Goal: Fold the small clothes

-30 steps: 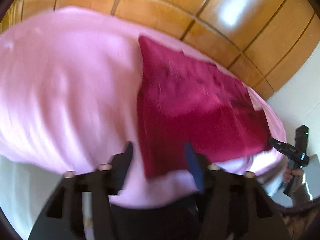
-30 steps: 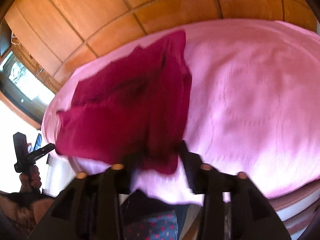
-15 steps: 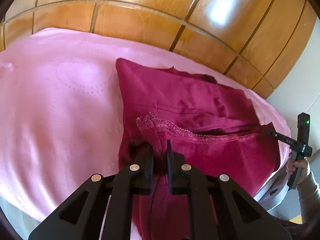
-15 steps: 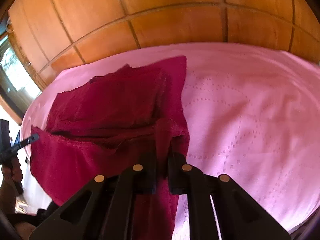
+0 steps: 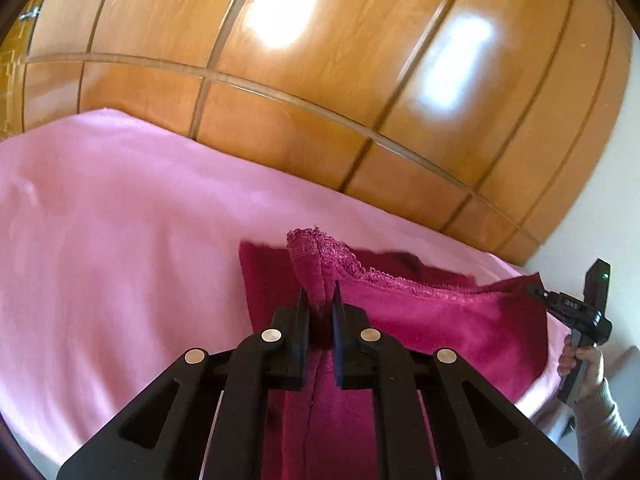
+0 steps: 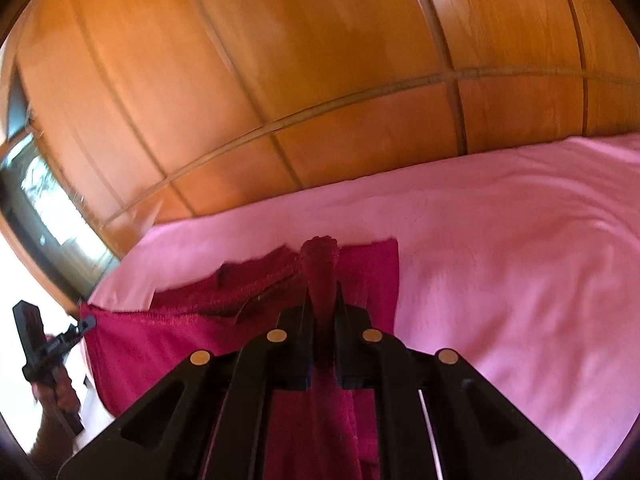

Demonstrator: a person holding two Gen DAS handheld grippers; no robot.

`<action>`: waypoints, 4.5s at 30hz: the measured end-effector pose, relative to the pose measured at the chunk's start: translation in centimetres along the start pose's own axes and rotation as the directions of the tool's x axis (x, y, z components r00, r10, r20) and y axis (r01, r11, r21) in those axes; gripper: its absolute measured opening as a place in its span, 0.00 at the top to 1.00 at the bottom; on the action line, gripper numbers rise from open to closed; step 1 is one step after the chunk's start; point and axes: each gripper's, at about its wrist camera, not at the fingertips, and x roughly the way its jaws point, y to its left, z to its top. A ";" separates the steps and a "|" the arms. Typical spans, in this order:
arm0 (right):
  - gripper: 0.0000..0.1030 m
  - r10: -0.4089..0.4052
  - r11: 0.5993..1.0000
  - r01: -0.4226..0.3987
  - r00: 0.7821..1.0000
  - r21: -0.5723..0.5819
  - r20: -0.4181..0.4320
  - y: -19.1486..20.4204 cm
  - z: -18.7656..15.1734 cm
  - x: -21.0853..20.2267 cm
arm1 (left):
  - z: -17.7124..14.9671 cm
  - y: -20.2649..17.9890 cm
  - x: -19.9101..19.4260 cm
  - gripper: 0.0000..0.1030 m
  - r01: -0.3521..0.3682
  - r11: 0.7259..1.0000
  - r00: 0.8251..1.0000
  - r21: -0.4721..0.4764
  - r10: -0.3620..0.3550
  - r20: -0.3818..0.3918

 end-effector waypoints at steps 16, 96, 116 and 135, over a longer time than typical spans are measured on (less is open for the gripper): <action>0.93 -0.261 0.965 0.255 0.952 -0.057 -0.161 -2.9 2.8 16.2 | 3.1 4.7 16.3 0.93 -0.286 0.957 0.944 -0.056 0.271 -0.190; 0.93 -0.296 0.952 0.284 0.950 -0.118 -0.097 -1.2 -3.2 10.9 | -1.7 3.4 11.2 0.97 -0.355 0.935 0.925 -0.007 0.350 -0.145; 0.19 -0.095 0.963 0.080 0.995 -0.256 -0.045 9.8 -8.5 4.2 | -5.7 -4.8 4.6 0.48 -0.358 0.922 0.930 0.149 0.365 -0.025; 0.15 -0.103 0.962 0.079 0.992 -0.262 -0.077 9.2 -11.7 8.6 | -7.5 -2.8 2.5 0.48 -0.396 0.908 0.913 0.135 0.406 -0.049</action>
